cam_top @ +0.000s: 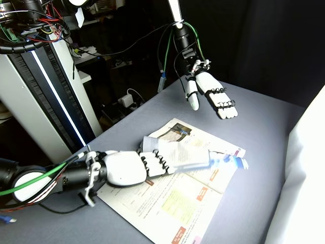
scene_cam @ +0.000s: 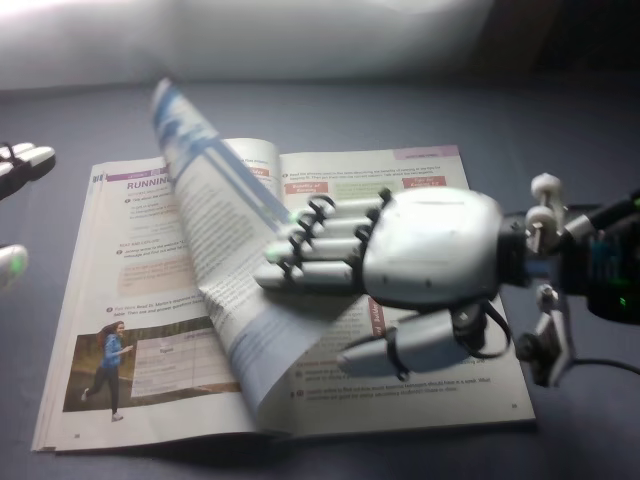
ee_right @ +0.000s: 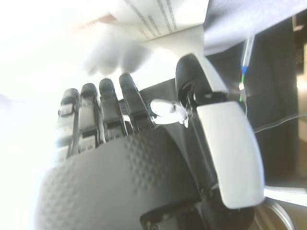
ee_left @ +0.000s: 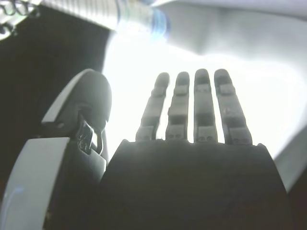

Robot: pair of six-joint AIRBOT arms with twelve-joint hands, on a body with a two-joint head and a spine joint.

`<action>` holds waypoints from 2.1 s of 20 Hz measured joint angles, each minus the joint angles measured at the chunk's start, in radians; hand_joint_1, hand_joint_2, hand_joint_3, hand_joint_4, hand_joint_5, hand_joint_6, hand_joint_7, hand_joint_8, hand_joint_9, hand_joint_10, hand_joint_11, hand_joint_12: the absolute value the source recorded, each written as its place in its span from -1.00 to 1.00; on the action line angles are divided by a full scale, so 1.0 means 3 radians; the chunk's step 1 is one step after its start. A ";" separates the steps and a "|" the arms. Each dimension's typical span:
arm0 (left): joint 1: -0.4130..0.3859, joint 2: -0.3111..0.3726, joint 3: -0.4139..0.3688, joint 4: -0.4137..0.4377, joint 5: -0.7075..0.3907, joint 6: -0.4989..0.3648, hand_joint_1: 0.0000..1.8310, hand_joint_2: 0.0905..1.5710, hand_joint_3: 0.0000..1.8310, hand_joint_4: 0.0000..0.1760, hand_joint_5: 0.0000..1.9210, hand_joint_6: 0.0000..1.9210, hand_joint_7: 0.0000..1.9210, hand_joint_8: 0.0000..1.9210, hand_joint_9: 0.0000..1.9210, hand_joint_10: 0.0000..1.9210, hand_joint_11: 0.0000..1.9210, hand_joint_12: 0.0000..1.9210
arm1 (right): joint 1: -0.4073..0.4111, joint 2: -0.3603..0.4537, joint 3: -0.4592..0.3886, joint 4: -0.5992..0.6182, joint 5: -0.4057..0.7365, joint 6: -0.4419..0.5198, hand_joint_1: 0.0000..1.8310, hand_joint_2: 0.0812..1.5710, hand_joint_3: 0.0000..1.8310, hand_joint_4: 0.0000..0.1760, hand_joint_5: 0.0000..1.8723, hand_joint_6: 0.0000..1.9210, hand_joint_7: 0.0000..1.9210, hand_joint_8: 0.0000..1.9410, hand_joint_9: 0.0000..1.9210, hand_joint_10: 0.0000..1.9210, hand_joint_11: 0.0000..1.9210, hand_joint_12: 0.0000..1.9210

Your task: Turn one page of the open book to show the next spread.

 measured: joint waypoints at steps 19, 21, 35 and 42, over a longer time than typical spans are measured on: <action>0.0295 -0.0011 -0.0023 -0.0295 -0.0123 0.0008 -0.87 0.65 -1.00 -0.07 -0.98 -1.00 -1.00 -1.00 -1.00 -1.00 -1.00 -1.00 | 0.0538 -0.0354 0.0011 0.0121 0.0969 -0.0201 -0.98 0.59 -1.00 -1.00 -1.00 -1.00 -1.00 -1.00 -1.00 -1.00 -1.00 -1.00; 0.0295 -0.0011 -0.0024 -0.0304 -0.0127 0.0006 -0.94 0.84 -0.98 -1.00 -0.99 -1.00 -1.00 -1.00 -1.00 -1.00 -1.00 -1.00 | 0.0539 -0.0192 -0.0079 0.0121 0.1054 -0.0229 -0.96 0.60 -1.00 -1.00 -1.00 -1.00 -1.00 -1.00 -1.00 -1.00 -1.00 -1.00; 0.0276 -0.0045 -0.0078 -0.0273 -0.0273 0.0008 -0.89 0.79 -1.00 -0.70 -1.00 -1.00 -1.00 -1.00 -1.00 -1.00 -1.00 -1.00 | 0.0151 0.0716 -0.0422 0.0975 0.0744 -0.0846 -1.00 0.65 -0.99 -1.00 -1.00 -1.00 -1.00 -1.00 -1.00 -1.00 -1.00 -1.00; -0.0079 -0.0258 0.0037 -0.0005 -0.0202 -0.0046 -0.95 0.78 -1.00 -1.00 -1.00 -1.00 -1.00 -1.00 -1.00 -1.00 -1.00 -1.00 | -0.0385 0.1230 -0.0671 0.1848 0.0516 -0.1448 -1.00 0.70 -0.97 -1.00 -1.00 -1.00 -1.00 -1.00 -1.00 -1.00 -1.00 -1.00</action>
